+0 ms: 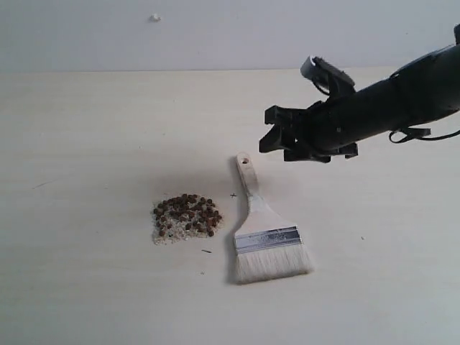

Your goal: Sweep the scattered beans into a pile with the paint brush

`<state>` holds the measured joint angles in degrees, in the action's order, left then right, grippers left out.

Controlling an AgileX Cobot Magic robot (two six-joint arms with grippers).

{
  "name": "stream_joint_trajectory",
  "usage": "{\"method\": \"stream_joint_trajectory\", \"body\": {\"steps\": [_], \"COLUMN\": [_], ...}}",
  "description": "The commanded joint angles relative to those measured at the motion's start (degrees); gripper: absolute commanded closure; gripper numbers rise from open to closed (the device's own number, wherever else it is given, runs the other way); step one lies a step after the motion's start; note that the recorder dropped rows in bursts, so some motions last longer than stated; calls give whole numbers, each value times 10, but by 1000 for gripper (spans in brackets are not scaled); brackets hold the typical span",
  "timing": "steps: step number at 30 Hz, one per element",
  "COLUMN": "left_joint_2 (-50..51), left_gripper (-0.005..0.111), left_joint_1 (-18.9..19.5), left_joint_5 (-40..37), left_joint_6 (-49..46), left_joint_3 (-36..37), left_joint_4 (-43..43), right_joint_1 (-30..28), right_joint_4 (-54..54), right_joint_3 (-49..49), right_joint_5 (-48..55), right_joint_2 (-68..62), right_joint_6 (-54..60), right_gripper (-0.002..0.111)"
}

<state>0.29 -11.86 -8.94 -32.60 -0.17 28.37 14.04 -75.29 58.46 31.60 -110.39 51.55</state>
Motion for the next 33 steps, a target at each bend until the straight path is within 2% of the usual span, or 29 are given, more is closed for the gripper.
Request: {"method": "stream_joint_trajectory", "body": {"steps": [1,8,14,22,26,33], "left_joint_2": [-3,-3,-3,-3,-3,-3], "left_gripper": [107,107,107,107,107,107], "left_joint_1": [-2,-2,-2,-2,-2,-2], "left_joint_5": [3,3,3,3,3,3], "left_joint_6": [0,0,0,0,0,0], "left_joint_3": [2,2,2,2,2,2], "left_joint_4": [1,1,1,1,1,1], "right_joint_1": [-1,-1,-1,-1,-1,-1], "right_joint_4": [54,54,54,59,78,78], "right_joint_3": [-31,-166,-257,-371,-439,-478], "right_joint_5": [-104,-316,-393,-402,-360,-311], "right_joint_2": [88,253,376,623,780,918], "right_joint_6": [-58,-48,-48,-48,-48,-50], "right_gripper": [65,87,108,108,108,108]}}
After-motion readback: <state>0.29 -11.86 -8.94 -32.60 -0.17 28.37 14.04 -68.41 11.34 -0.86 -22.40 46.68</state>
